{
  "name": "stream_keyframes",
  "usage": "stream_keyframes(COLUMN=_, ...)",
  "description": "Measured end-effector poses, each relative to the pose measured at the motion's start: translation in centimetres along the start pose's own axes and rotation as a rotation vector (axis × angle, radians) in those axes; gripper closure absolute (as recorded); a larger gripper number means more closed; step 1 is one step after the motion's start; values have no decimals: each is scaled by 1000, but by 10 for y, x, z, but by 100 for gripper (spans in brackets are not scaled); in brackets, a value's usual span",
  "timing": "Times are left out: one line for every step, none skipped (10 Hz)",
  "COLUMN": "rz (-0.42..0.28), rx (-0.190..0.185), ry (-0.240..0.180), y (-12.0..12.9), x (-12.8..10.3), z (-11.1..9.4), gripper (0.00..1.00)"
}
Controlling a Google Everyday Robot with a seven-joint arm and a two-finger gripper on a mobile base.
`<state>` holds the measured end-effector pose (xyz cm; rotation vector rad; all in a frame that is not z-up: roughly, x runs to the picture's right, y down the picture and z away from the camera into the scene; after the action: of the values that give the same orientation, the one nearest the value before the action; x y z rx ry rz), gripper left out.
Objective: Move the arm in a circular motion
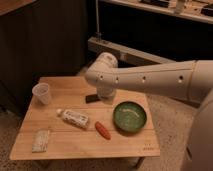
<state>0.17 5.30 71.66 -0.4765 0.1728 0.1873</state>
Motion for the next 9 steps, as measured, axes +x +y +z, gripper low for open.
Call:
stream_keyframes(rz=-18, rx=-2, ry=-3, y=1, x=-13, z=-2, gripper=99)
stream_keyframes(rz=-37, rx=-8, ry=0, y=3, x=-21, z=-1, gripper=99)
stream_keyframes(rz=-58, rx=-14, ry=3, y=6, x=-25, z=-1, gripper=99)
stream_keyframes(rz=-73, rx=-16, ry=2, y=7, x=-25, z=0, gripper=99)
stream_keyframes(rz=-90, rx=-19, ry=-2, y=6, x=-29, z=2, gripper=99)
stream_keyframes(rz=-109, rx=-18, ry=-10, y=3, x=-42, z=2, gripper=99)
stream_keyframes(rz=-117, rx=-18, ry=-11, y=-1, x=-50, z=2, gripper=99)
stream_keyframes(rz=-136, rx=-18, ry=-17, y=-10, x=-63, z=3, gripper=99)
stream_keyframes(rz=-154, rx=-19, ry=-17, y=-24, x=-67, z=6, gripper=99)
